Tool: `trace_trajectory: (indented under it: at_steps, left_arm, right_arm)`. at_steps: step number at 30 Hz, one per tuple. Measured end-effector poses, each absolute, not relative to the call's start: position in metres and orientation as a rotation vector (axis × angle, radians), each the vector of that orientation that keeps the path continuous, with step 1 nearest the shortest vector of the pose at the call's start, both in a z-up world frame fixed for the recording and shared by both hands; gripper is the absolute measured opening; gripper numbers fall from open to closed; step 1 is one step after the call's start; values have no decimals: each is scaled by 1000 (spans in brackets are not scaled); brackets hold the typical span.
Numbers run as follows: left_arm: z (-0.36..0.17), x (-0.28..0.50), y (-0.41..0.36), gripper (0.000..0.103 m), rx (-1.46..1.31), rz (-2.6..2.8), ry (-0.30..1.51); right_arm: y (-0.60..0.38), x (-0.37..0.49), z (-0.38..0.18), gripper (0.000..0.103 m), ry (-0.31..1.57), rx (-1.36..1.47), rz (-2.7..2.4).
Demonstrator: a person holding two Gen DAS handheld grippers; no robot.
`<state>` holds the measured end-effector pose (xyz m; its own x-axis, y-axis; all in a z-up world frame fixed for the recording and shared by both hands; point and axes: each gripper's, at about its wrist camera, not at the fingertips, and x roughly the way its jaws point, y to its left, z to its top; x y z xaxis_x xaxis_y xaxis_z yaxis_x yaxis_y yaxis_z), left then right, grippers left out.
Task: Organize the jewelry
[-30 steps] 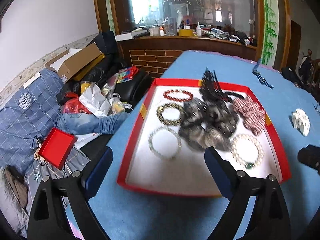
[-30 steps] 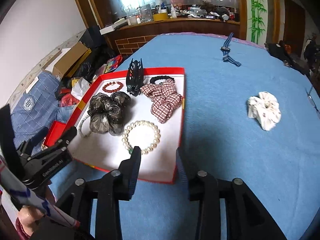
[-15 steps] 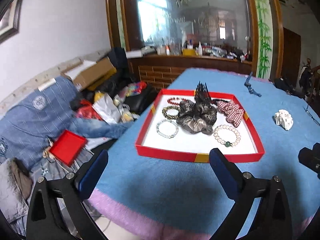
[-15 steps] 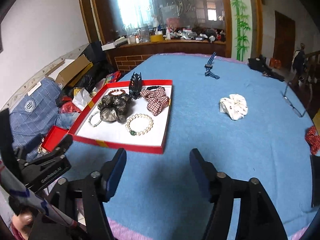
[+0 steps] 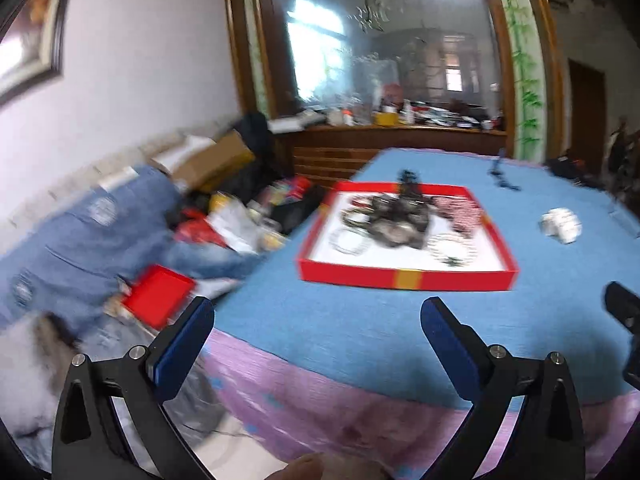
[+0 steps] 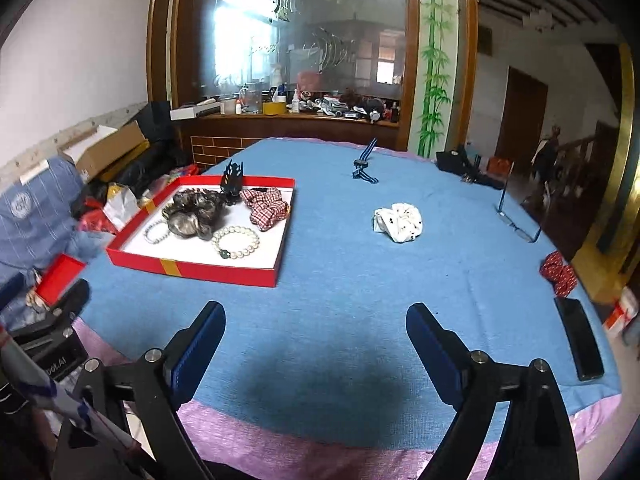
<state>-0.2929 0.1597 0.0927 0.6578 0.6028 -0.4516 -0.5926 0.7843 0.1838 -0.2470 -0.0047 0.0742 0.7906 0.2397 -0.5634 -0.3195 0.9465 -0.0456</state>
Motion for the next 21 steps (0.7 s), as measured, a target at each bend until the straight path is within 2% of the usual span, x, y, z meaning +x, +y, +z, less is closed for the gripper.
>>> trace_trajectory:
  at_steps: [21]
  left_arm:
    - [76, -279, 160, 103, 24, 658, 605]
  right_arm:
    - [3, -252, 62, 95, 590, -213, 285]
